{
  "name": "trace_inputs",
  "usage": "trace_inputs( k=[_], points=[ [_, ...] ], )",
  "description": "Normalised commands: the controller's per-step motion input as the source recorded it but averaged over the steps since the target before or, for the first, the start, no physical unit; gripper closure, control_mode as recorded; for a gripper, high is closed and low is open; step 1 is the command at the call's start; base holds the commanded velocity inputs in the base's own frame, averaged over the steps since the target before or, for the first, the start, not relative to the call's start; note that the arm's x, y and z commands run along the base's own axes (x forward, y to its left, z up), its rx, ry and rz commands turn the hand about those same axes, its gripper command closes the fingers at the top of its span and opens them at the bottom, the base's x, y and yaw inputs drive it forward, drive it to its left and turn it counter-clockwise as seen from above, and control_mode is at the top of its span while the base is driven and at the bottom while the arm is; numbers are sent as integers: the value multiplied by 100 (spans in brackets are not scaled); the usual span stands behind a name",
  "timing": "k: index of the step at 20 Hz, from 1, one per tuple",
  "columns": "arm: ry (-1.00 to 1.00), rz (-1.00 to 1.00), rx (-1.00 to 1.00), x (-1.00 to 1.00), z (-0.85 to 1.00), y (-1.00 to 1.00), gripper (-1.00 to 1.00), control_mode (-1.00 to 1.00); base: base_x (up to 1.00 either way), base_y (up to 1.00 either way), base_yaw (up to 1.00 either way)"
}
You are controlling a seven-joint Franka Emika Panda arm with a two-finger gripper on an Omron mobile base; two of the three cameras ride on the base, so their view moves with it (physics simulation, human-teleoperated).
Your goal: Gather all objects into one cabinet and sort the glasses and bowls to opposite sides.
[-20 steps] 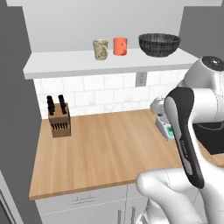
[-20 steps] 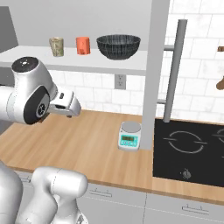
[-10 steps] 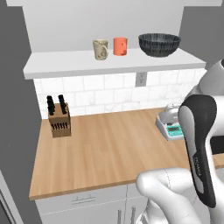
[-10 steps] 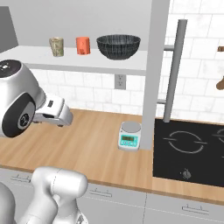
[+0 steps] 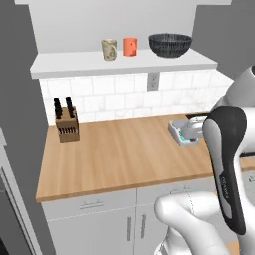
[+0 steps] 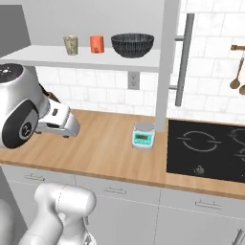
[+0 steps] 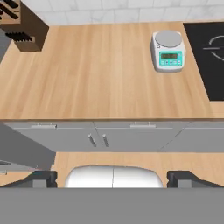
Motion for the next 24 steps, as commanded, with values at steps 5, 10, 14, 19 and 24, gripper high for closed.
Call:
trace_inputs(
  k=[5,10,14,19,24],
  points=[
    [0,0,0,0,0,0,-100,100,-93,-13,0],
    [0,0,0,0,0,0,-100,100,-35,0,-2],
    [0,0,0,0,0,0,-100,100,-20,-10,-11],
    [0,0,0,0,0,0,-100,100,-13,-16,-65],
    [0,0,0,0,0,0,-100,100,0,0,-76]
  ],
)
